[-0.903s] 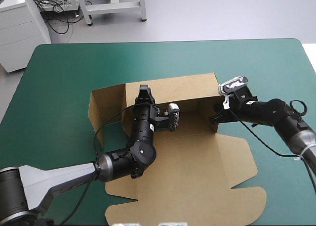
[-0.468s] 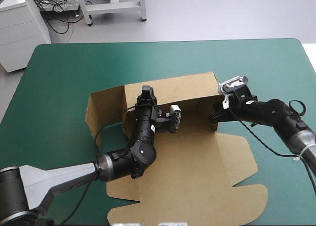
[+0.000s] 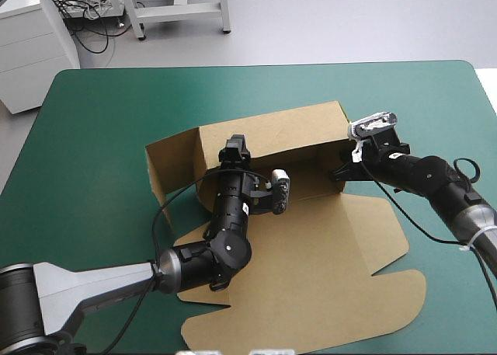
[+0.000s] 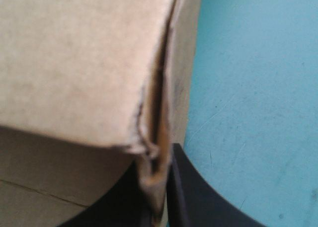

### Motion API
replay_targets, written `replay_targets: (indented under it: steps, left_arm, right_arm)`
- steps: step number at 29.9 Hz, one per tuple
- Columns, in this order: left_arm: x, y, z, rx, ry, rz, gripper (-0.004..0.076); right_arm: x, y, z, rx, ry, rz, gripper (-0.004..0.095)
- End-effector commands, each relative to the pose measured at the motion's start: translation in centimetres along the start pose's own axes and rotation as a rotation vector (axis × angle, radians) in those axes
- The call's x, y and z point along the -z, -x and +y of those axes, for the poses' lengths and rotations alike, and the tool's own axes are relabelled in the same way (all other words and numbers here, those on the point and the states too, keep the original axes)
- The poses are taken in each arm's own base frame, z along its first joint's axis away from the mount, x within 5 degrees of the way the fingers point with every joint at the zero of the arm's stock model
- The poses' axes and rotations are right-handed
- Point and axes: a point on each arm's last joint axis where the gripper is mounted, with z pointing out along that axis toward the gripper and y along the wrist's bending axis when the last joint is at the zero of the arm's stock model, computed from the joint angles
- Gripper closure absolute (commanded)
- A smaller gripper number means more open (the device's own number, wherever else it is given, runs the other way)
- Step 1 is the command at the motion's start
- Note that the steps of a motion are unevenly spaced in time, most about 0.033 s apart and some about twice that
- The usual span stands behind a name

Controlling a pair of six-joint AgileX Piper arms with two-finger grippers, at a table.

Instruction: Fold the box

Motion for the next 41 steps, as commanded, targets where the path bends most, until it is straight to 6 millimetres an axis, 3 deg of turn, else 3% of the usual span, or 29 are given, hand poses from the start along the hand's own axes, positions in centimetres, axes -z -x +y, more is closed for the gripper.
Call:
replay_targets:
  steps: [1, 7, 9, 11, 13, 14, 15, 20, 23, 26, 32, 37, 41]
  left_arm:
    - [2.1, 1.0, 2.6, 0.016, 0.14, -0.051, 0.0324]
    - [4.9, 3.0, 2.5, 0.018, 0.145, -0.15, 0.0327]
    - [5.2, 3.2, 2.4, -0.004, 0.141, -0.164, 0.0365]
    - [5.3, 3.3, 2.1, -0.05, 0.1, -0.178, 0.0507]
    - [5.3, 3.4, 1.9, -0.055, 0.007, -0.193, 0.0713]
    - [5.3, 3.5, 1.9, -0.065, -0.048, -0.201, 0.0745]
    - [5.4, 3.7, 2.1, -0.081, -0.093, -0.208, 0.0729]
    - [5.1, 4.0, 5.8, 0.0, -0.265, -0.197, 0.0731]
    - [4.2, 3.2, 9.6, 0.084, -0.441, -0.223, 0.0731]
    - [3.1, 1.2, 13.6, 0.213, -0.584, -0.242, 0.0731]
    - [0.4, -6.0, 20.1, 0.54, -0.633, -0.169, 0.0731]
    - [-1.9, -13.1, 22.1, 0.893, -0.628, -0.05, 0.0731]
    - [-4.1, -18.7, 21.8, 1.267, -0.647, 0.098, 0.0731]
  right_arm:
    - [1.0, 2.1, -0.8, -0.048, -0.09, -0.138, 0.0926]
    - [-0.3, 2.4, -1.6, -0.046, -0.138, -0.149, 0.0926]
    - [-0.6, 2.8, -1.7, -0.046, -0.136, -0.149, 0.0926]
    - [-0.7, 3.0, -1.7, -0.044, -0.131, -0.151, 0.0926]
    - [-0.7, 3.0, -1.6, -0.043, -0.118, -0.144, 0.0926]
    - [-0.8, 3.0, -1.5, -0.043, -0.109, -0.137, 0.0926]
    - [-0.8, 2.9, -1.4, -0.043, -0.096, -0.127, 0.0926]
    - [-0.8, 2.6, -1.1, -0.04, -0.058, -0.097, 0.0926]
    - [-0.8, 2.6, -1.0, -0.04, -0.055, -0.095, 0.0926]
    - [-0.8, 2.6, -1.0, -0.04, -0.053, -0.093, 0.0926]
    - [-0.9, 2.6, -1.0, -0.04, -0.048, -0.089, 0.0926]
    - [-0.9, 2.5, -0.9, -0.045, -0.035, -0.081, 0.0926]
    - [-1.0, 2.4, -0.8, -0.046, -0.029, -0.072, 0.0926]
